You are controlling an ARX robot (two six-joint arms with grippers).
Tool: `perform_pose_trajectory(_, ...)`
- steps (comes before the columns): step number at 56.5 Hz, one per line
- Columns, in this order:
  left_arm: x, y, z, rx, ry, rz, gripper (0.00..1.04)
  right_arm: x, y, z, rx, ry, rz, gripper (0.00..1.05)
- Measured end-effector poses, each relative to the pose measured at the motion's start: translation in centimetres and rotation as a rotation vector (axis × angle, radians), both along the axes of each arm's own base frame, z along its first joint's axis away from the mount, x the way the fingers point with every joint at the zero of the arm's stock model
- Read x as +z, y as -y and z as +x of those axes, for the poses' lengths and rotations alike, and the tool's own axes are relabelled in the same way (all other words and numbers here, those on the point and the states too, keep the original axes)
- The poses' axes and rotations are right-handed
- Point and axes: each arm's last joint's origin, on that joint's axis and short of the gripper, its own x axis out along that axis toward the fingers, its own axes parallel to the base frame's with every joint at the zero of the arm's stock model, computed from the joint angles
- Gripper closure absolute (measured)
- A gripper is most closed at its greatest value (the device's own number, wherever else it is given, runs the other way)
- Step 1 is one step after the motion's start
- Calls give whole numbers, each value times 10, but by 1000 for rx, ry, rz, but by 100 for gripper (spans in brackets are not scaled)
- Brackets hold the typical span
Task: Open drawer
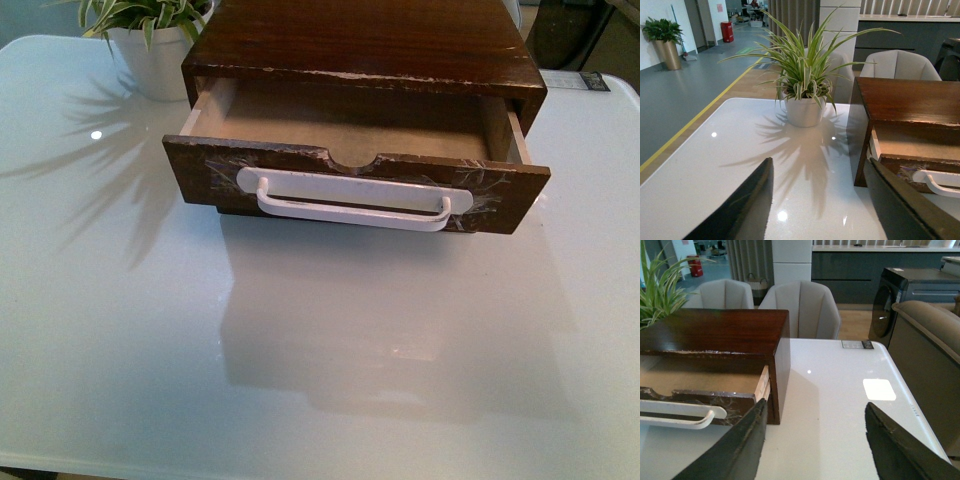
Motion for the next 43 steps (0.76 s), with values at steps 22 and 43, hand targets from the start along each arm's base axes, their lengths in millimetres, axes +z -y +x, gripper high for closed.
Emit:
perform_pose_trajectory(22, 0, 0, 0, 0, 0, 1, 8, 0, 0, 0, 0, 0, 1, 9)
perform_pose_trajectory(43, 0, 0, 0, 0, 0, 1, 8, 0, 0, 0, 0, 0, 1, 9)
